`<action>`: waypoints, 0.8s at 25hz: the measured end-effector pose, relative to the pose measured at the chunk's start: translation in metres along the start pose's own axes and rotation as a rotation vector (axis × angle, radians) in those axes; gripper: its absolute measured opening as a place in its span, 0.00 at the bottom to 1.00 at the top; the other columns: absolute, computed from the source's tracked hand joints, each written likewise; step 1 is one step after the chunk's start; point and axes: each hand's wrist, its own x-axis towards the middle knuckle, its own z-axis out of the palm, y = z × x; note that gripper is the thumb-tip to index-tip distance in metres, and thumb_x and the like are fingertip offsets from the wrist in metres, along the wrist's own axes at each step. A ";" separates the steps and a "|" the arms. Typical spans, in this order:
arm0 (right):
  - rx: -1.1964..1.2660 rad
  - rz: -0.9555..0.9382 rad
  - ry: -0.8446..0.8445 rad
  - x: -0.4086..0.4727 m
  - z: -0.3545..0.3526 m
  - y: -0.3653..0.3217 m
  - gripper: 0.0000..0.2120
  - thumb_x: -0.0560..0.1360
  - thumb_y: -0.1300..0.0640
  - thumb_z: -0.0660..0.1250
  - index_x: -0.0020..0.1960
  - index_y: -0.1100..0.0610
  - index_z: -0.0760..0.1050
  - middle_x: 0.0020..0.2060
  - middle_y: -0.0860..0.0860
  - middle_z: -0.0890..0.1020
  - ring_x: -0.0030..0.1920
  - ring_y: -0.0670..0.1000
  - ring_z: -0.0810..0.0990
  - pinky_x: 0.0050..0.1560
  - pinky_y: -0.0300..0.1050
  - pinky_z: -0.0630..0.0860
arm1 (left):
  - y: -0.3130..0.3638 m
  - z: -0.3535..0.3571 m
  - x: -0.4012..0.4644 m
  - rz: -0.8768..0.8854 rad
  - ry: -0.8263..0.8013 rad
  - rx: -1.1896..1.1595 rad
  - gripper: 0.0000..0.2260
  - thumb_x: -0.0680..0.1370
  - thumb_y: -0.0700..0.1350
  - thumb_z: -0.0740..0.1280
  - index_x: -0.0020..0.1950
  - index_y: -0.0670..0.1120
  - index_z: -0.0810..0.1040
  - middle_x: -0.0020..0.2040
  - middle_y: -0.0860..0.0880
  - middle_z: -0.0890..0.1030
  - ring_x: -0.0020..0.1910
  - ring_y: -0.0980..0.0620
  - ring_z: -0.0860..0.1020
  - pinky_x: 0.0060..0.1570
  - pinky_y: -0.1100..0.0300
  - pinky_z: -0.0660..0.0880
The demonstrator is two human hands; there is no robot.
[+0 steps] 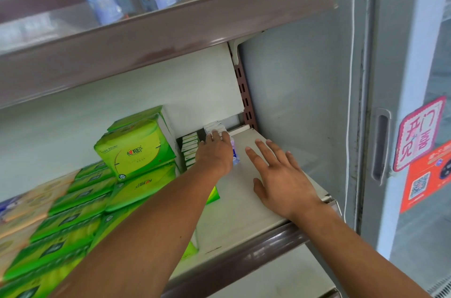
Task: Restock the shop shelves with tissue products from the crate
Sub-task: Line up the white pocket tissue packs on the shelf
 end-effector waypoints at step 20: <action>0.006 0.170 -0.016 -0.036 -0.078 -0.030 0.29 0.78 0.55 0.61 0.77 0.55 0.58 0.76 0.55 0.61 0.75 0.57 0.58 0.72 0.56 0.60 | 0.023 -0.075 -0.113 0.140 0.256 -0.579 0.19 0.79 0.44 0.59 0.70 0.48 0.67 0.65 0.45 0.73 0.64 0.43 0.72 0.54 0.49 0.72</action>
